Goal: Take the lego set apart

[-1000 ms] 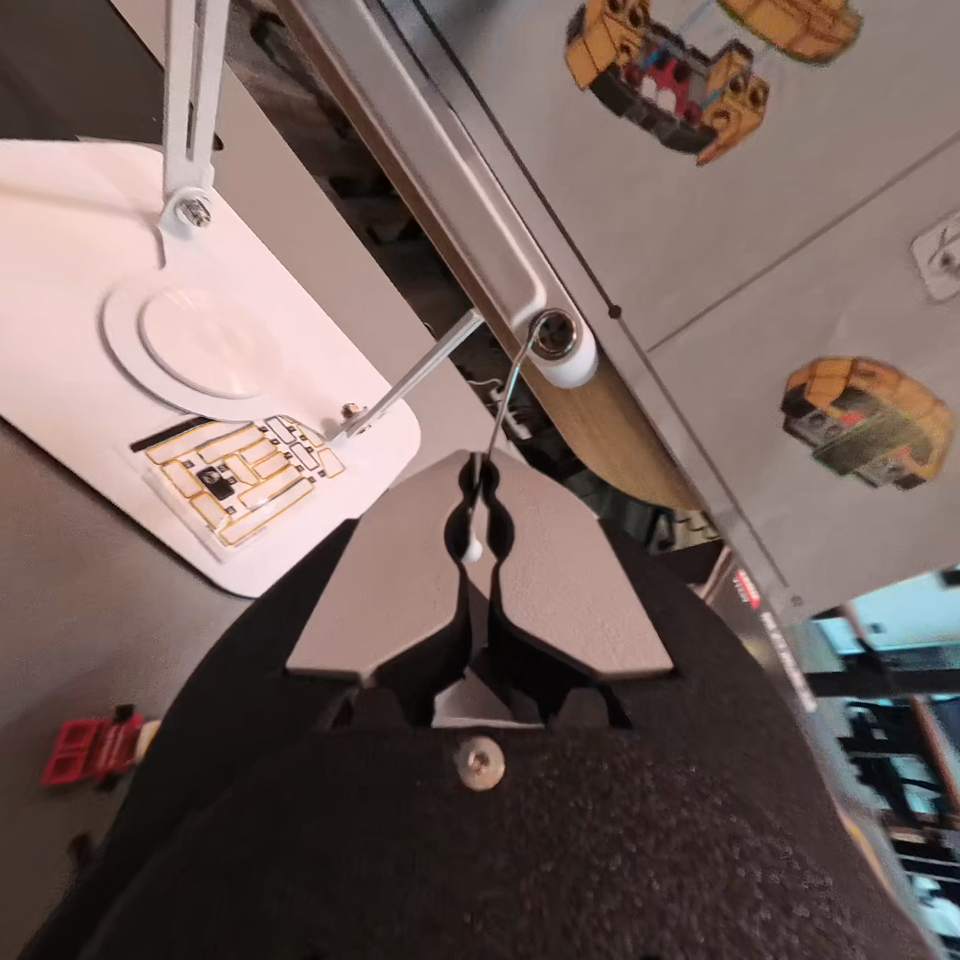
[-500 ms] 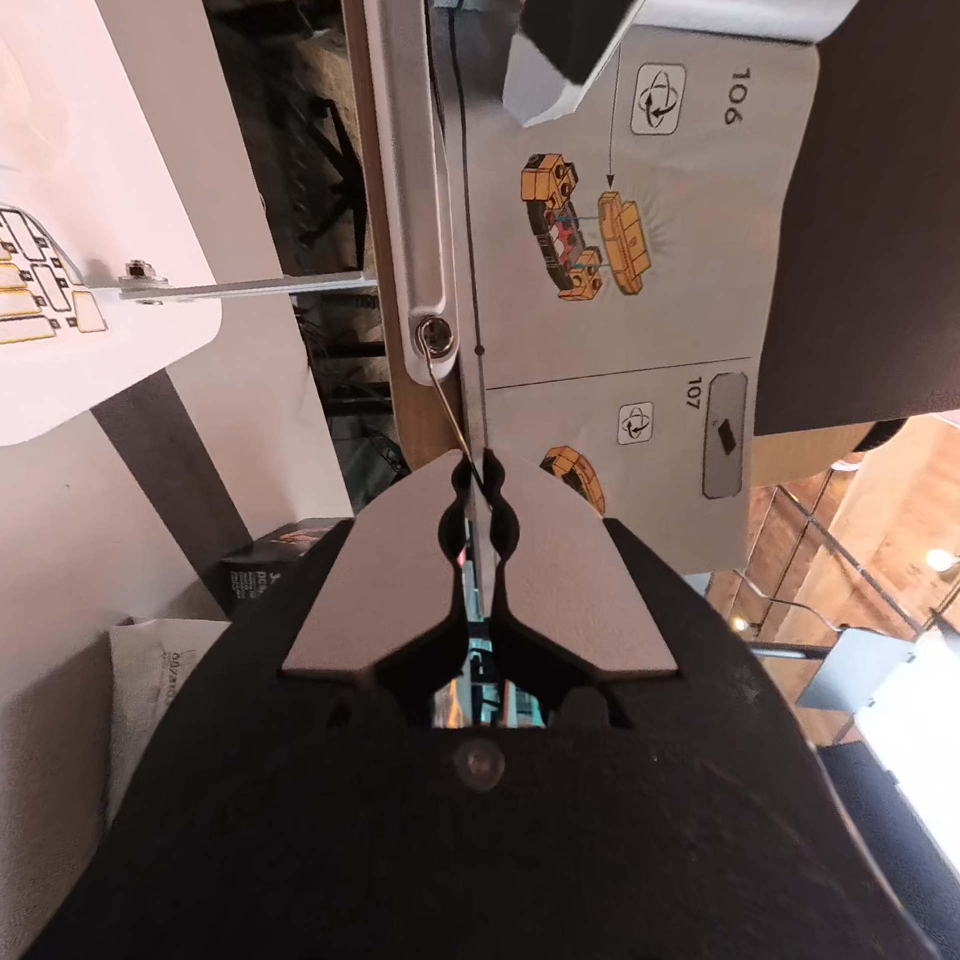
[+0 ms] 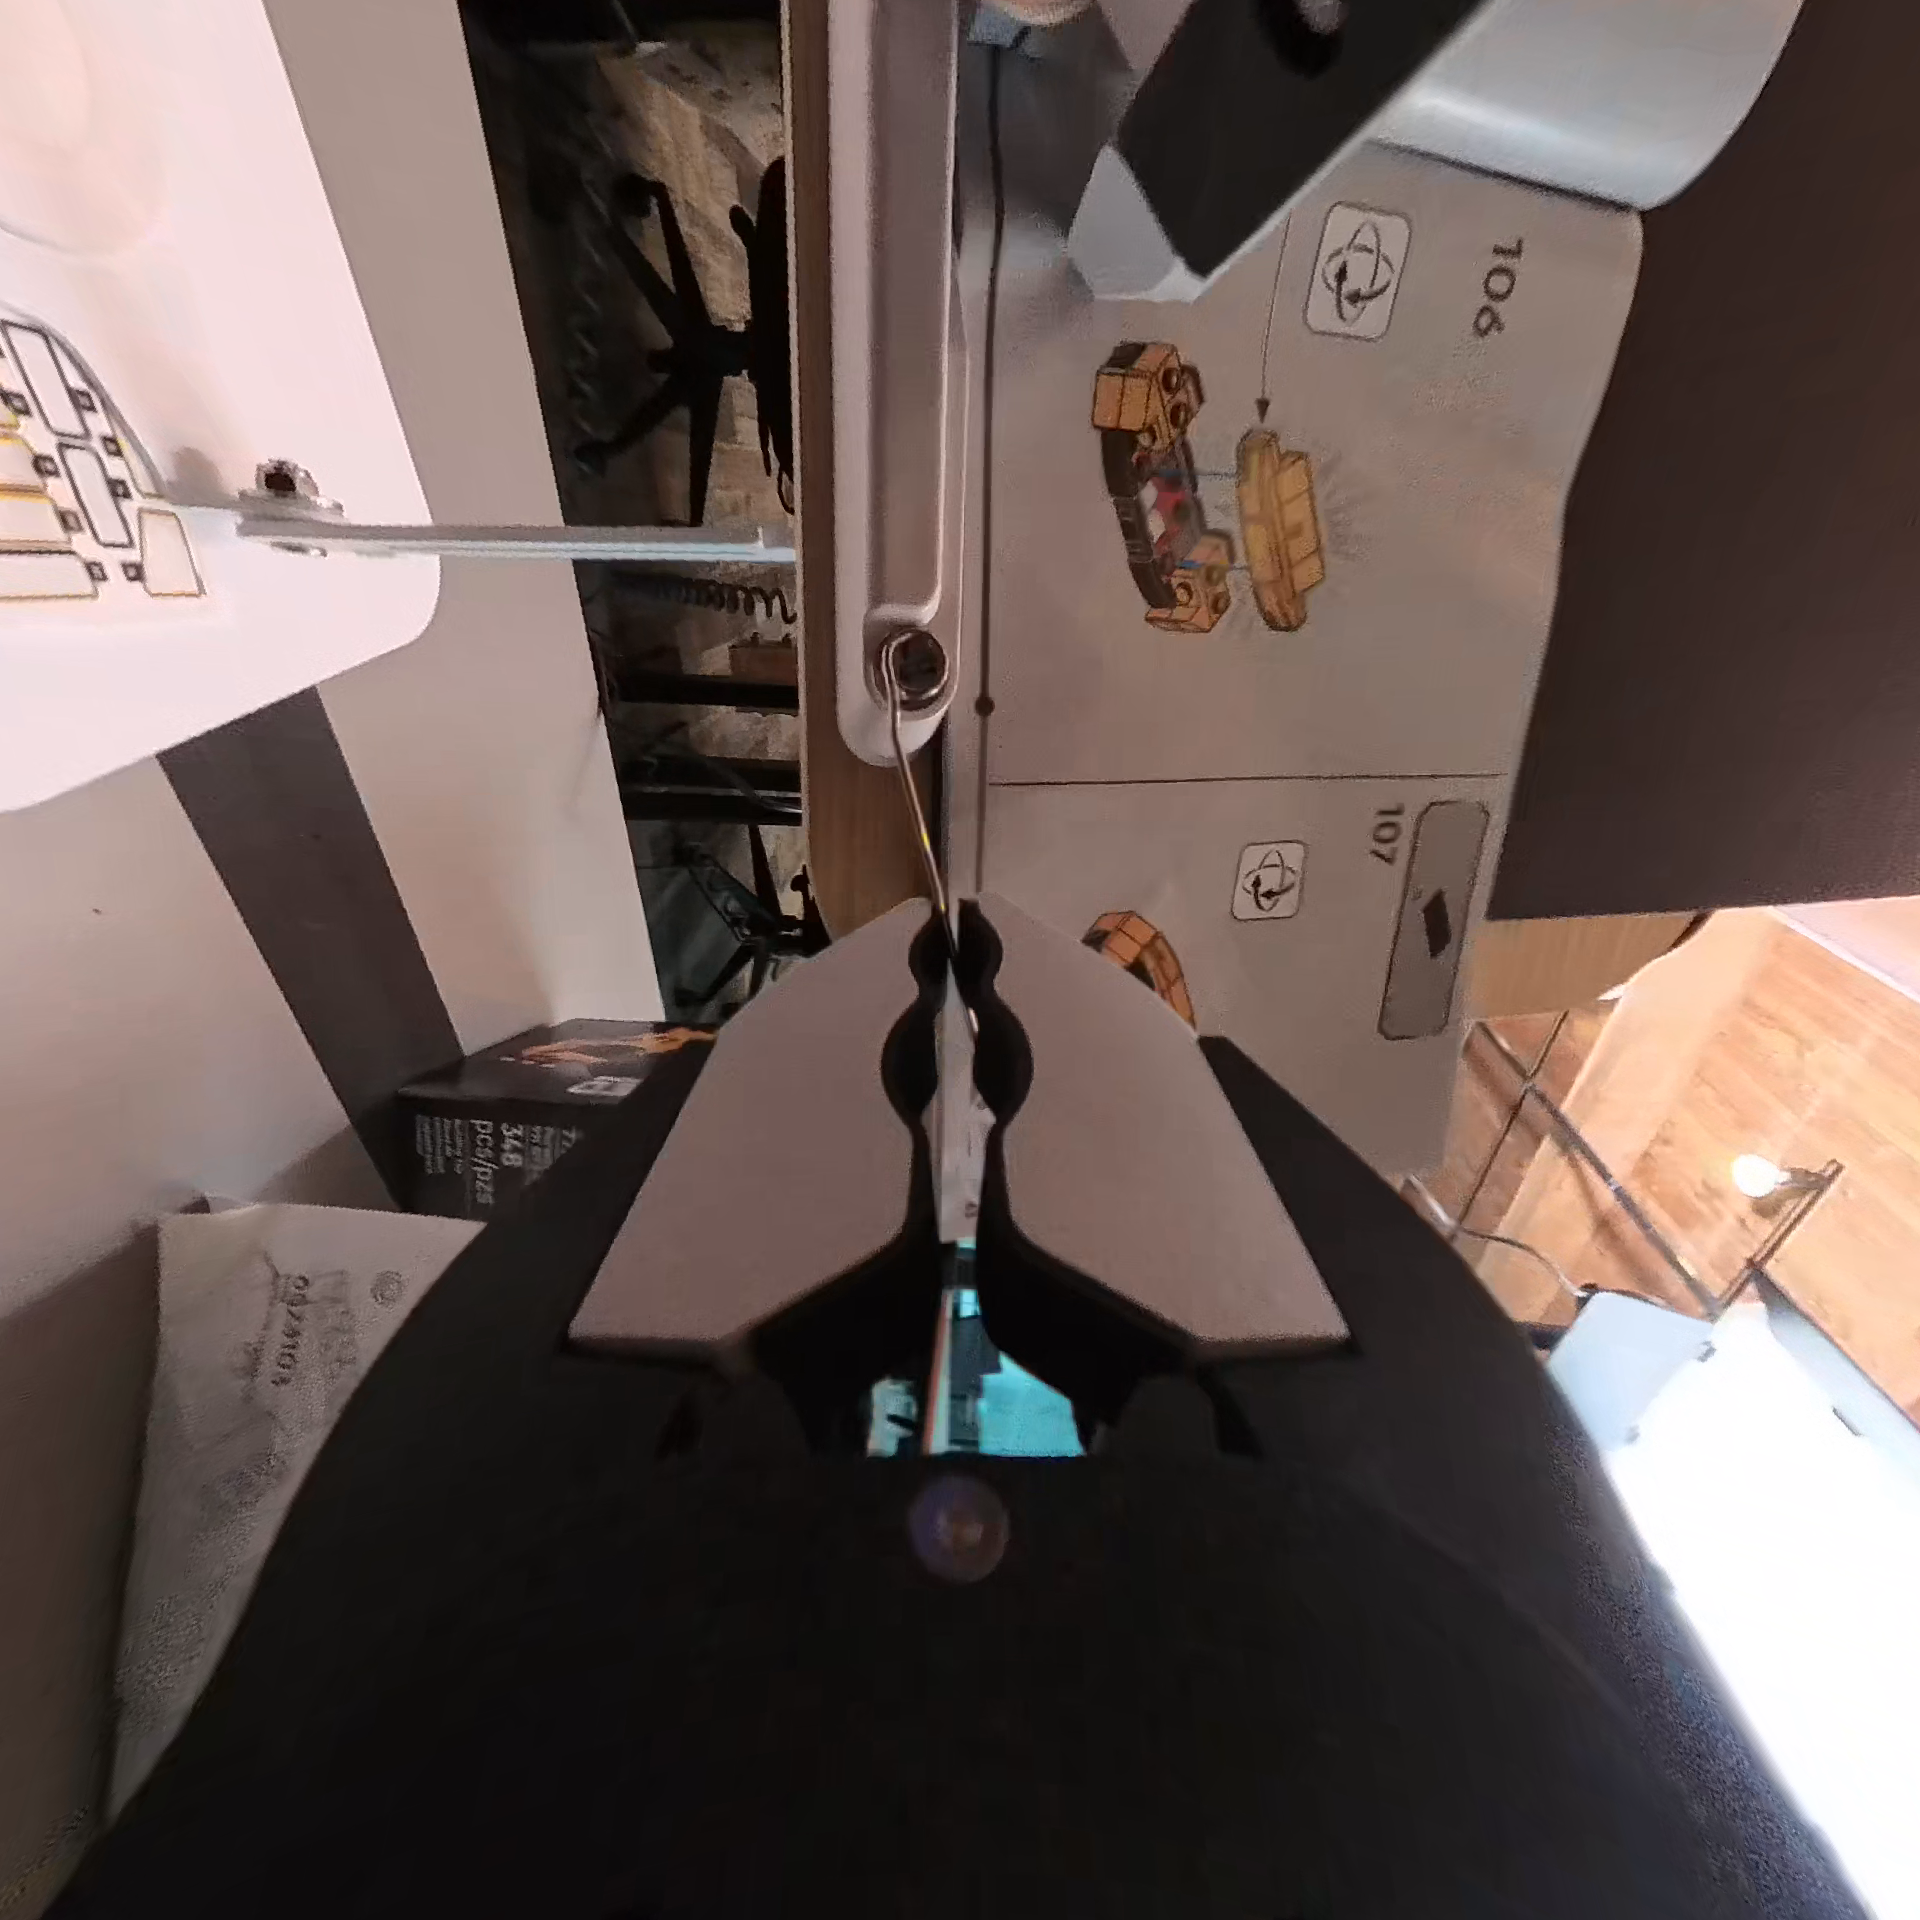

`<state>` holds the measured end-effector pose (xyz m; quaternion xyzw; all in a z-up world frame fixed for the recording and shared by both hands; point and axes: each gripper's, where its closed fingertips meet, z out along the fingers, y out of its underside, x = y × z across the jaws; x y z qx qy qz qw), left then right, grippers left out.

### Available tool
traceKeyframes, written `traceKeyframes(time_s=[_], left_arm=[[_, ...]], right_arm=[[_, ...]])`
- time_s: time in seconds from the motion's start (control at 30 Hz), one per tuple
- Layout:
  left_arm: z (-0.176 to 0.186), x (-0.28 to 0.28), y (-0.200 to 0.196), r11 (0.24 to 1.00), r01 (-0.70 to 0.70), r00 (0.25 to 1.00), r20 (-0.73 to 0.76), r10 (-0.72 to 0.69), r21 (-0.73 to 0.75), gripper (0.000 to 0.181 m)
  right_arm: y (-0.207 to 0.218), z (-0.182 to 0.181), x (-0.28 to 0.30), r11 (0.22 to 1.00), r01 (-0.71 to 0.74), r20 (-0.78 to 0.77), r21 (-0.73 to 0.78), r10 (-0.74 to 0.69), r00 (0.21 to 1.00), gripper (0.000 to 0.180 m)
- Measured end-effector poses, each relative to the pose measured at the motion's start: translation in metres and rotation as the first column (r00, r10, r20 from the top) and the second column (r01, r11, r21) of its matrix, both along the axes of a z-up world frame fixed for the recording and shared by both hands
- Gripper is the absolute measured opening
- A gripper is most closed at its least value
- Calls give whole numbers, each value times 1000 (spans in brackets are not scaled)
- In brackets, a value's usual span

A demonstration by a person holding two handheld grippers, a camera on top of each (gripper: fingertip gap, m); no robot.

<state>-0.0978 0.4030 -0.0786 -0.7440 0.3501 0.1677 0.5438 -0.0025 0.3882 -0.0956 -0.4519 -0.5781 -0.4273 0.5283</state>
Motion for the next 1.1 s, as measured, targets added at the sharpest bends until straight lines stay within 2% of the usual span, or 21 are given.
traceKeyframes(time_s=[0.17,0.33,0.43,0.53,0.7,0.8,0.9,1.0,1.1], left_arm=[[-1,1,-1,999,6,1000,-11,-7,-43,0],[-1,-1,0,999,-4,999,-37,3,-37,0],[-2,-1,0,999,-3,1000,-31,1,-51,0],[-2,-1,0,999,-4,1000,-30,2,-52,0],[-2,-1,0,998,-25,999,-49,22,-60,0],[2,10,-2,999,22,999,-43,-24,-41,0],[6,22,-2,998,59,996,-67,-61,-23,0],[5,25,0,999,51,983,-174,-51,-5,0],[2,25,0,998,49,975,-216,-54,-27,0]], right_arm=[[-6,3,-3,1000,-20,148,18,17,989,0],[-6,12,-9,998,-38,249,51,24,968,2],[-7,9,-8,1000,-11,275,19,6,961,0],[-11,-2,-5,1000,-16,218,-4,16,976,0],[-15,-15,-6,999,16,13,-46,-15,1000,0],[-14,-18,-6,999,12,-53,-38,-14,998,0],[-16,-17,-7,1000,6,-54,-20,-7,999,0],[-17,-13,-7,1000,3,-26,-18,-3,1000,0],[-22,-8,-9,1000,4,29,-10,-3,1000,0]])
